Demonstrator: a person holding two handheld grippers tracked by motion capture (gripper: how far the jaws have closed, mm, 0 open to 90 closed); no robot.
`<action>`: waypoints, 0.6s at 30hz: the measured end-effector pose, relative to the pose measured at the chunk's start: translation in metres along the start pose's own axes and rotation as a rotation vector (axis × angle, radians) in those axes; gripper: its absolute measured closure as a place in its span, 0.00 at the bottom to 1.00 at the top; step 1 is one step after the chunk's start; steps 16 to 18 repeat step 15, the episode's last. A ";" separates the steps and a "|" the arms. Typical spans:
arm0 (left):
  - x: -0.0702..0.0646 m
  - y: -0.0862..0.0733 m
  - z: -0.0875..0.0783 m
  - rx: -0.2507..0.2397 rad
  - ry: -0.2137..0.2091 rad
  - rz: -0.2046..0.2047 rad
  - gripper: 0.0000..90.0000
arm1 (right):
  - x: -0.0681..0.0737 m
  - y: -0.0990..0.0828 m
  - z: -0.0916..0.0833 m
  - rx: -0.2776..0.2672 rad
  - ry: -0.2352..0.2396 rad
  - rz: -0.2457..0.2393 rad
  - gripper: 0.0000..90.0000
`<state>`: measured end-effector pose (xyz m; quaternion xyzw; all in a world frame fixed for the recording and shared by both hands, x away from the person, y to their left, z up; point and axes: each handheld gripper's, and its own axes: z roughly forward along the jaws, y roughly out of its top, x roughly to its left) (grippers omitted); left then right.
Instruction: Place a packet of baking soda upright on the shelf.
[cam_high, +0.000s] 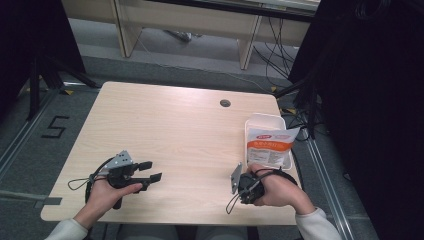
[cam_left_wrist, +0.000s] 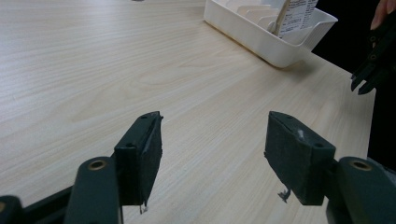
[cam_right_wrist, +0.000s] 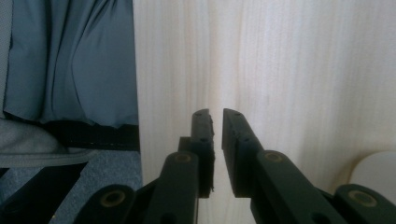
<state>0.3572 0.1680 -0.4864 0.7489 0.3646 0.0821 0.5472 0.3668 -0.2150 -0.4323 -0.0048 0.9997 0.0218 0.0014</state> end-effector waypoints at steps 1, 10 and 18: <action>0.000 0.000 0.000 0.000 -0.001 0.001 0.40 | 0.000 0.000 0.001 0.003 0.000 0.009 0.88; 0.000 0.000 0.000 0.000 -0.001 0.003 0.40 | 0.004 0.001 0.006 -0.020 0.023 0.076 0.68; 0.000 0.000 0.000 -0.001 -0.001 0.000 0.40 | 0.002 0.000 0.005 -0.035 0.013 0.054 0.67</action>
